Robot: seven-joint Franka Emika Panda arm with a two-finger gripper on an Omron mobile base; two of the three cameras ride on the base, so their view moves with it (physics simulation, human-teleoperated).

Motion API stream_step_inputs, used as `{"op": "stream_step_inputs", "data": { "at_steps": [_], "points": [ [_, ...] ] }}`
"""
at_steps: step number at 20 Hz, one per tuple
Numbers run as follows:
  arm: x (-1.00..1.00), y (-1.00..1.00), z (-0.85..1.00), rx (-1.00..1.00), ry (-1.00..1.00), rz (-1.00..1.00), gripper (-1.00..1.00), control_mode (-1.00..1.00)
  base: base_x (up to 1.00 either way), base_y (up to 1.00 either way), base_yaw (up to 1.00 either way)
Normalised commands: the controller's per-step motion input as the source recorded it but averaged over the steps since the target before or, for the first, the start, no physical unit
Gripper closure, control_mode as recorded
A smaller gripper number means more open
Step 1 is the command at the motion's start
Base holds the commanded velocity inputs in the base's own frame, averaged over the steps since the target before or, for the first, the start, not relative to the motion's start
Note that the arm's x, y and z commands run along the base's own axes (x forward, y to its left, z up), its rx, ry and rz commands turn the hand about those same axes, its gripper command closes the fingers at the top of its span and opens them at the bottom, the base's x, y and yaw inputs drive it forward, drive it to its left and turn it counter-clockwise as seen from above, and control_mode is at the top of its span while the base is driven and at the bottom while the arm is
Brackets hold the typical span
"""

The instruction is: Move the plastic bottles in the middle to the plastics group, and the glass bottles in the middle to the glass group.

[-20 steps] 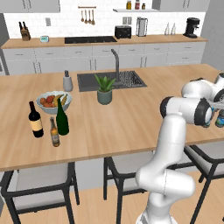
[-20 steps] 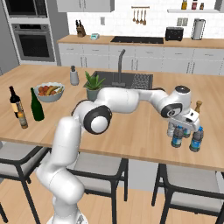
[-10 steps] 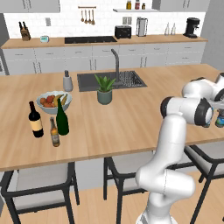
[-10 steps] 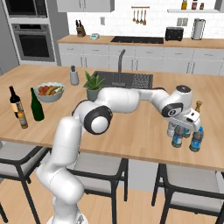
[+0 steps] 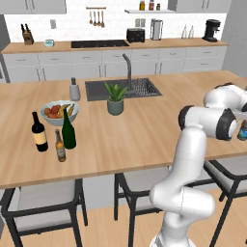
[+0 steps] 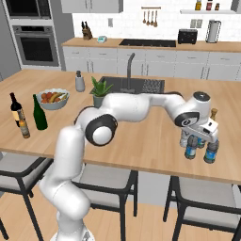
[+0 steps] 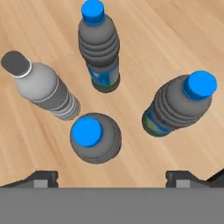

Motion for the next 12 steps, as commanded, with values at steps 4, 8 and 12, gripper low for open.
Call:
{"op": "stream_step_inputs", "data": {
  "at_steps": [4, 8, 12],
  "points": [
    [-0.97, 0.35, 0.42, 0.01, -0.16, 0.00, -1.00, -1.00, 0.00, 0.00, 0.00],
    [-0.65, 0.82, 0.36, 0.00, -0.15, 0.00, -1.00, -1.00, 0.00, 0.00, 0.00],
    [-0.64, 1.00, 0.10, -0.04, -0.05, 0.00, -1.00, -1.00, 0.00, 0.00, 0.00]
  ]
}}
